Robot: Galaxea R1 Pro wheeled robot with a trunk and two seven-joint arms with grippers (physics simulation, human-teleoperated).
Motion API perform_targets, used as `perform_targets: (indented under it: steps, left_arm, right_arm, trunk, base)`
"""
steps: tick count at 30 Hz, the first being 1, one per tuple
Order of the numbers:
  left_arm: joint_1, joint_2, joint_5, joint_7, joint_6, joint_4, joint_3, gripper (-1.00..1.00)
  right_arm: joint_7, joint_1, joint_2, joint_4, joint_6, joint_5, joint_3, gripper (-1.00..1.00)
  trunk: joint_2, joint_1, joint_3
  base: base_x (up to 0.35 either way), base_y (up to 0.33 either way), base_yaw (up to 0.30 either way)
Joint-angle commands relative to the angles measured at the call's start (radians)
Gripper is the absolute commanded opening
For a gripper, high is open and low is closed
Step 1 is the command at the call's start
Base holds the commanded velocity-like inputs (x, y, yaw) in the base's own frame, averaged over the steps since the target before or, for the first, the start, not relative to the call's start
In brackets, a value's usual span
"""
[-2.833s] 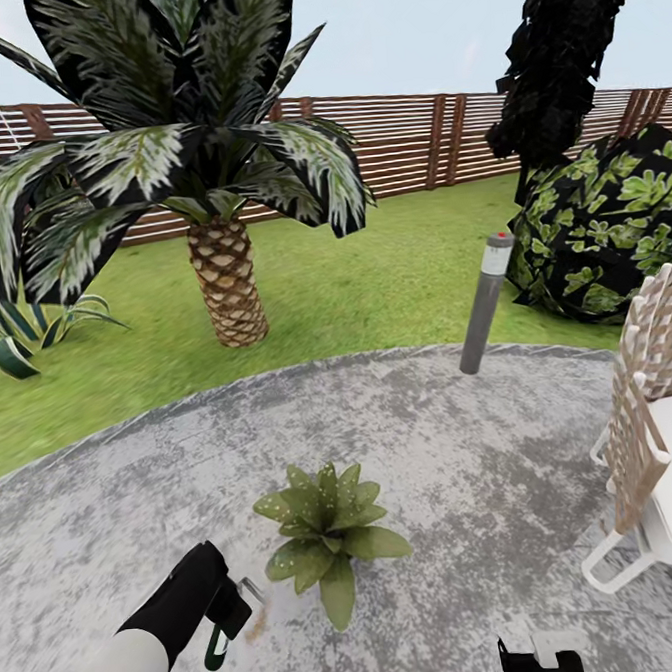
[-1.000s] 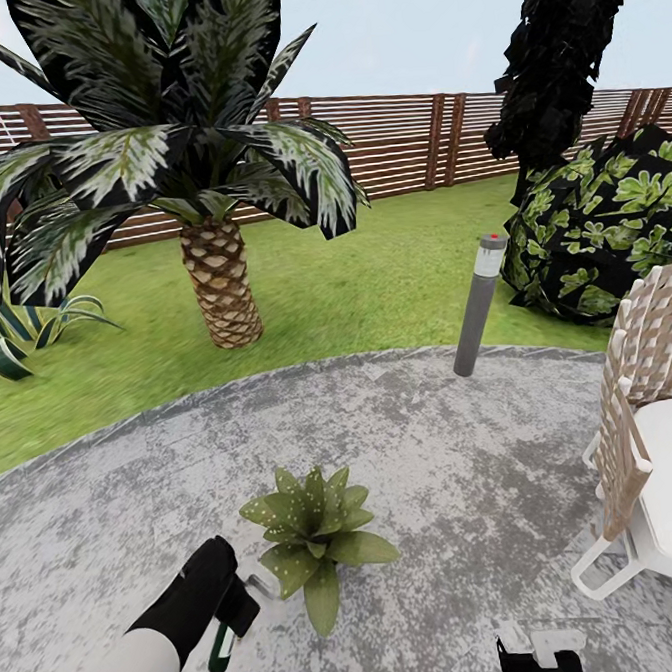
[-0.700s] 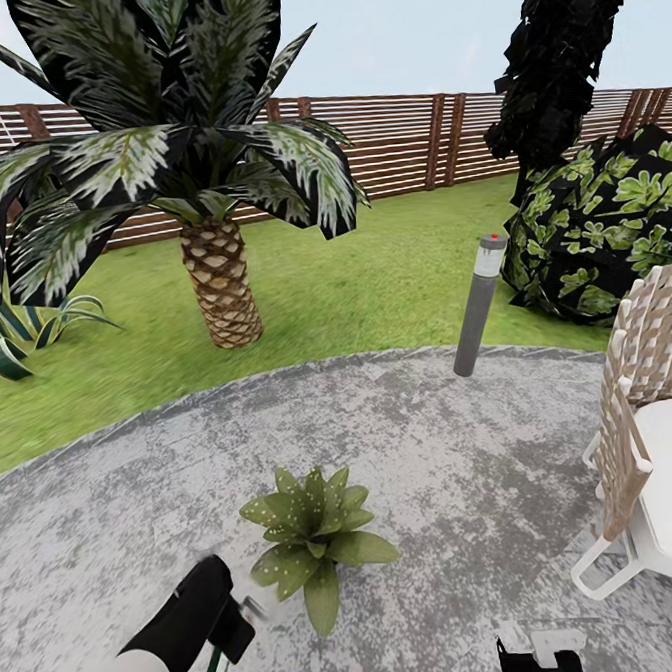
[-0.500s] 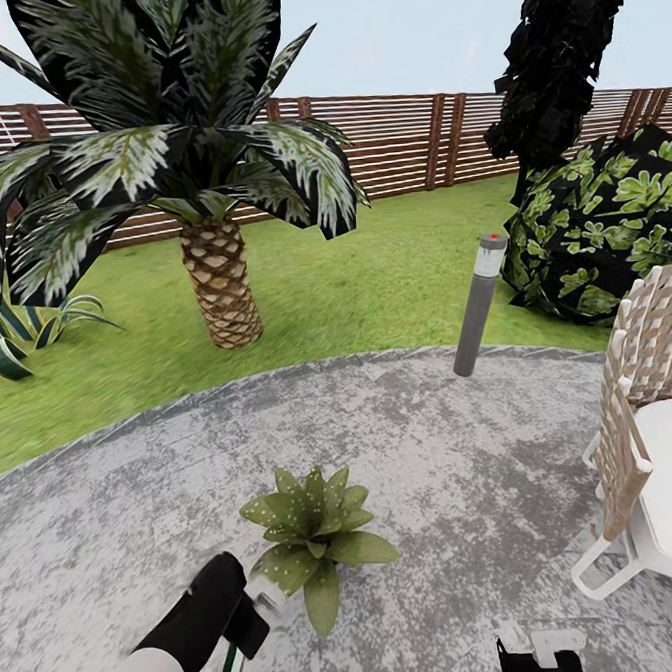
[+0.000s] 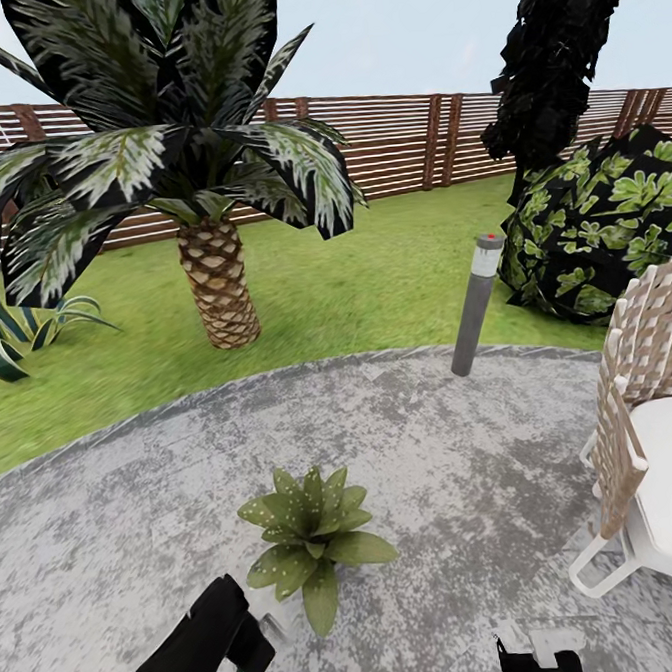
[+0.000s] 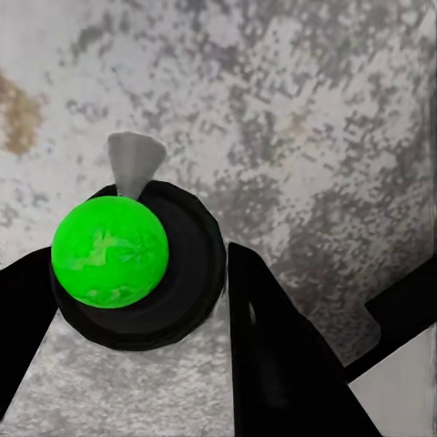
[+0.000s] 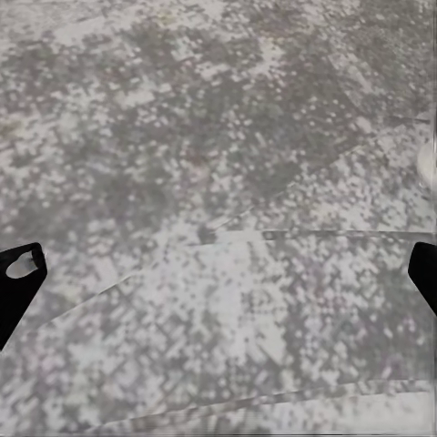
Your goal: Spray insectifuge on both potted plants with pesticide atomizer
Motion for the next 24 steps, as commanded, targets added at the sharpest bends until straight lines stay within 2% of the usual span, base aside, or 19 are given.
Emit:
perform_targets:
  steps: [1, 5, 9, 12, 14, 15, 17, 21, 24]
  left_arm:
    - [-0.002, -0.01, -0.013, -0.009, 0.0, -0.007, -0.003, -1.0]
    - [-0.003, -0.023, -0.013, -0.009, -0.002, -0.001, 0.0, -1.0]
    - [-0.002, -0.02, -0.014, -0.009, -0.002, 0.004, 0.004, -1.0]
    - [0.001, -0.005, -0.014, -0.009, -0.002, 0.011, 0.01, -1.0]
    - [0.005, 0.011, -0.014, -0.008, -0.002, 0.032, 0.041, -1.0]
    - [0.005, 0.015, -0.015, -0.008, -0.003, 0.038, 0.093, -1.0]
    - [-0.002, 0.014, -0.015, -0.007, -0.001, 0.034, 0.136, -1.0]
    - [-0.009, -0.022, -0.025, -0.007, 0.008, 0.029, 0.143, -1.0]
    - [-0.005, -0.025, -0.028, -0.007, 0.007, 0.03, 0.14, -1.0]
  right_arm:
    - [-0.006, -0.001, 0.0, 0.002, -0.003, 0.011, -0.004, 1.0]
    - [-0.006, -0.001, 0.0, 0.003, -0.003, 0.011, -0.004, 1.0]
    - [-0.005, -0.001, 0.0, 0.003, -0.003, 0.011, -0.004, 1.0]
    - [-0.005, -0.001, 0.0, 0.003, -0.003, 0.012, -0.004, 1.0]
    - [-0.005, -0.001, 0.0, 0.003, -0.003, 0.012, -0.004, 1.0]
    - [-0.005, -0.001, 0.0, 0.003, -0.003, 0.012, -0.004, 1.0]
    - [-0.005, -0.001, 0.0, 0.002, -0.003, 0.012, -0.004, 1.0]
    - [-0.005, -0.001, 0.0, 0.002, -0.003, 0.012, -0.004, 1.0]
    - [-0.005, -0.001, 0.0, 0.002, -0.003, 0.012, -0.004, 1.0]
  trunk:
    - [0.0, 0.0, -0.001]
    - [0.0, 0.0, -0.001]
    - [0.0, 0.0, -0.001]
    - [0.0, 0.0, -0.001]
    - [0.0, 0.0, -0.001]
    - [0.0, 0.0, -0.001]
    - [0.0, 0.0, -0.001]
    - [0.0, 0.0, -0.001]
    - [0.0, 0.0, -0.001]
  base:
    - [0.0, 0.0, -0.232]
    - [0.0, 0.0, -0.272]
    - [0.0, 0.0, -0.183]
    - [0.0, 0.0, -0.013]
    - [0.0, 0.0, -0.002]
    - [0.0, 0.0, 0.0]
    - [0.0, 0.0, 0.0]
    - [0.0, 0.0, 0.0]
    - [0.0, 0.0, 0.0]
